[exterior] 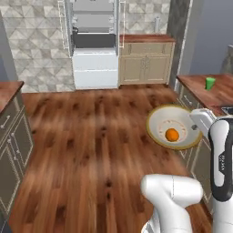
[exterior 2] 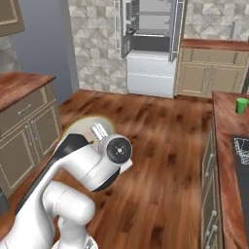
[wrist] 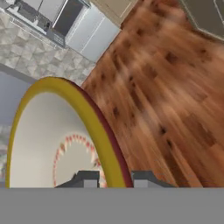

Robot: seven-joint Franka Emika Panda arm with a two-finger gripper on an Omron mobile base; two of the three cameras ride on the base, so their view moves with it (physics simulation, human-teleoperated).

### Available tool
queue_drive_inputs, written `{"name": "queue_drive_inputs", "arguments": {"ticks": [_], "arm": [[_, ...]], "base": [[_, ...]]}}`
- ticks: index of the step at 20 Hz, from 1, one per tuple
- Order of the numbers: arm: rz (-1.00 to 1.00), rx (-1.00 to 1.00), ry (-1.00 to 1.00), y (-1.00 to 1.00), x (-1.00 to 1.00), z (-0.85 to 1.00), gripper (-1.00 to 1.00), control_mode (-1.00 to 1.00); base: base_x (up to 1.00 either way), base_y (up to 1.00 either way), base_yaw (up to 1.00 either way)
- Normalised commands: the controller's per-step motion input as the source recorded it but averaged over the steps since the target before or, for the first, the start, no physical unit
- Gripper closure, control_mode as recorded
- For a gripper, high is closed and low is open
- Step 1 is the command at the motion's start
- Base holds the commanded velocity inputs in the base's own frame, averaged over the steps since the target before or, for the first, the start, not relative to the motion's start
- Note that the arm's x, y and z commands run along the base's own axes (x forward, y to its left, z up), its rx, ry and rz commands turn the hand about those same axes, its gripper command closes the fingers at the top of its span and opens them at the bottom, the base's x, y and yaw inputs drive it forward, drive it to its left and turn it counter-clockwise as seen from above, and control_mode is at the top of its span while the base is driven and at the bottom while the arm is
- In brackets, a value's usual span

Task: Move the cup from next to the sink to the open cabinet. Then, move the bowl with the tangerine to the fridge to clear the area for faucet cleaning.

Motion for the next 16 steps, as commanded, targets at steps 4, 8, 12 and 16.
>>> {"name": "queue_drive_inputs", "arguments": {"ticks": [4,8,12,16], "arm": [[0.0,0.0,0.0,0.0,0.0,0.0,1.0,1.0],[0.0,0.0,0.0,0.0,0.0,0.0,1.0,1.0],[0.0,0.0,0.0,0.0,0.0,0.0,1.0,1.0],[0.0,0.0,0.0,0.0,0.0,0.0,1.0,1.0]], "base": [[1.0,0.0,0.37],[1.0,0.0,-0.04],[1.0,0.0,-0.18],[1.0,0.03,-0.21]]}}
